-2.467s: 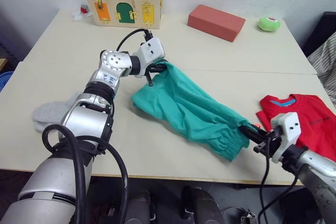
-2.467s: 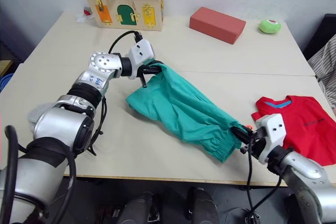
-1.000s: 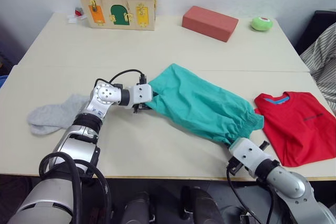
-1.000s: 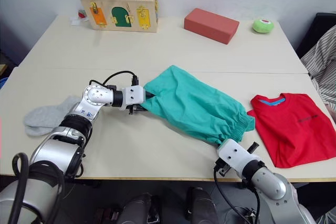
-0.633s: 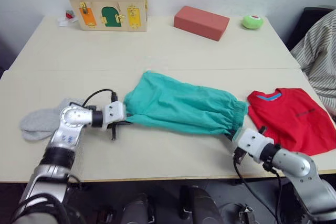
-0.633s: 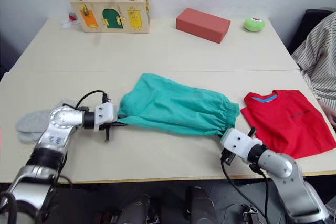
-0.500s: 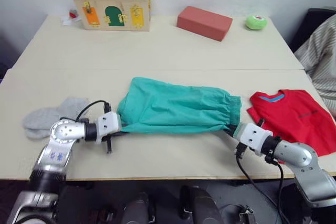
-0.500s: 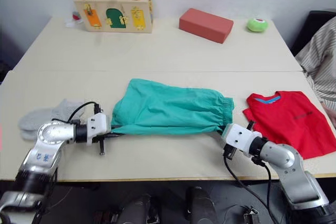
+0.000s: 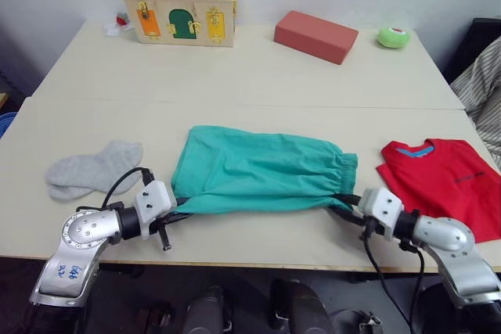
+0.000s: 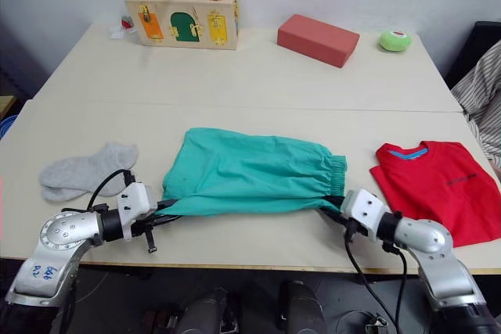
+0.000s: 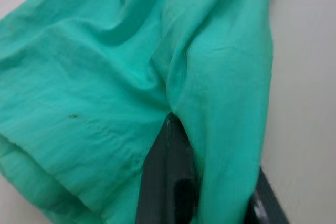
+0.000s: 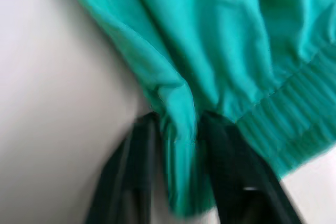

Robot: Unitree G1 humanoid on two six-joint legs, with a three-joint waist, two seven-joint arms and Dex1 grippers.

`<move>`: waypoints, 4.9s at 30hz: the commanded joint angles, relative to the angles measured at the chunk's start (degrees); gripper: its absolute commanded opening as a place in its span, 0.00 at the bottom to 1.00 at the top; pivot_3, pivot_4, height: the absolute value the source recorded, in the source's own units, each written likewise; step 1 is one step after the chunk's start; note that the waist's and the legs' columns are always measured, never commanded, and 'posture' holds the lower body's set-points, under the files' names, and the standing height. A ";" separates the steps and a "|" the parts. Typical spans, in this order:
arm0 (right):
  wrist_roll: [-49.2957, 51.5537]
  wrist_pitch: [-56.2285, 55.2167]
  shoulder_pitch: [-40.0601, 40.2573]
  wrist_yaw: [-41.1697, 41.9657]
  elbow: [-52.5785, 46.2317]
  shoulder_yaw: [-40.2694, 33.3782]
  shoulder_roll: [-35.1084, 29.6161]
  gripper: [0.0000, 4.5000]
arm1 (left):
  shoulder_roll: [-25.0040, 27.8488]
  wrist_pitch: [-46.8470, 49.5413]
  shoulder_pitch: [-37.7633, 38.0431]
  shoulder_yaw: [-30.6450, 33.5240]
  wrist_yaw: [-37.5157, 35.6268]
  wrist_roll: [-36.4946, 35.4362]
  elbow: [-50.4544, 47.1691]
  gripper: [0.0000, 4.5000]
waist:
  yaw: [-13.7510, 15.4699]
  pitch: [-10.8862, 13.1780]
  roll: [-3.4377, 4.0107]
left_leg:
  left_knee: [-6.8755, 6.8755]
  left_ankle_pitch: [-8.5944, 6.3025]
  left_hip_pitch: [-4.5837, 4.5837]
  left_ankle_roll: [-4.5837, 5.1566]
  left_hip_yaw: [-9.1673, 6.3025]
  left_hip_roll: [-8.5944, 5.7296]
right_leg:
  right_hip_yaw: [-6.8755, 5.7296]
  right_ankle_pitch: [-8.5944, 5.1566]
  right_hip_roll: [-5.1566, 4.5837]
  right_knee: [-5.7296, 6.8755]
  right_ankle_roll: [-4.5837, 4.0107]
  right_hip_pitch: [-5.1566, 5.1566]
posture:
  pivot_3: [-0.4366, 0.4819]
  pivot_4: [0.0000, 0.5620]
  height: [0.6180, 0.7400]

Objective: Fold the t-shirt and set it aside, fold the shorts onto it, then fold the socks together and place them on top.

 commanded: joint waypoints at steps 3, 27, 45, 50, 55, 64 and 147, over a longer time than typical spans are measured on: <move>27.91 20.09 6.64 2.97 -16.32 -10.84 -3.53 0.59 | 6.90 17.42 0.96 10.05 -6.39 -25.46 -7.67 0.38 | -0.43 0.01 0.10 | 0.01 0.01 0.07 -0.02 -0.03 0.07 | 0.00 -0.02 0.00 0.03 -0.04 0.06 | 0.48 0.27 1.00; -20.02 -1.64 -20.91 -34.06 10.61 16.97 24.66 0.00 | -17.91 -5.42 -26.54 -15.11 22.60 13.19 37.65 0.00 | -1.17 -0.19 0.08 | -0.44 0.31 0.61 -0.37 0.21 0.02 | 0.06 -0.15 0.21 0.10 -0.23 0.27 | 0.48 0.27 1.00; 23.22 17.01 -7.49 -23.83 -14.31 -7.01 21.21 0.21 | -16.98 -17.28 -25.54 -9.57 2.12 2.59 33.91 0.00 | -1.56 -0.69 0.76 | -1.42 0.21 1.46 -0.62 0.08 0.07 | -0.01 -0.41 0.15 -0.01 -0.58 0.72 | 0.48 0.27 1.00; 49.76 34.48 3.08 -39.73 -28.88 -13.04 16.01 0.58 | -16.45 -19.84 -31.34 -11.65 -5.22 3.40 36.39 0.00 | -0.12 -0.70 0.67 | -1.33 0.18 1.35 -0.54 -0.07 0.00 | -0.07 -0.40 0.08 -0.16 -0.56 0.78 | 0.48 0.27 1.00; 70.87 41.95 12.20 -56.03 -32.63 -14.78 9.45 0.97 | -17.47 -21.50 -36.14 -12.80 -8.30 4.50 41.90 0.00 | -0.19 -0.66 0.59 | -1.39 0.14 1.35 -0.43 -0.07 -0.02 | -0.07 -0.40 0.06 -0.26 -0.54 0.80 | 0.48 0.27 1.00; 81.93 42.13 15.17 -76.06 -30.02 -3.80 10.30 0.99 | -21.19 -27.15 -39.26 -13.37 -8.24 7.38 54.73 0.00 | -0.19 -0.71 0.13 | -1.37 0.11 1.20 -0.21 -0.13 0.00 | -0.11 -0.33 0.12 -0.41 -0.38 0.80 | 0.48 0.27 1.00; 0.76 19.83 -31.48 -1.65 6.51 18.39 17.33 0.01 | -6.42 17.94 -33.91 -4.79 -1.96 -13.87 10.79 0.00 | -1.63 -0.52 0.17 | -1.43 0.43 0.46 -0.65 -0.03 -0.13 | -0.20 -0.35 0.10 -0.11 -0.44 -0.02 | 0.48 0.27 1.00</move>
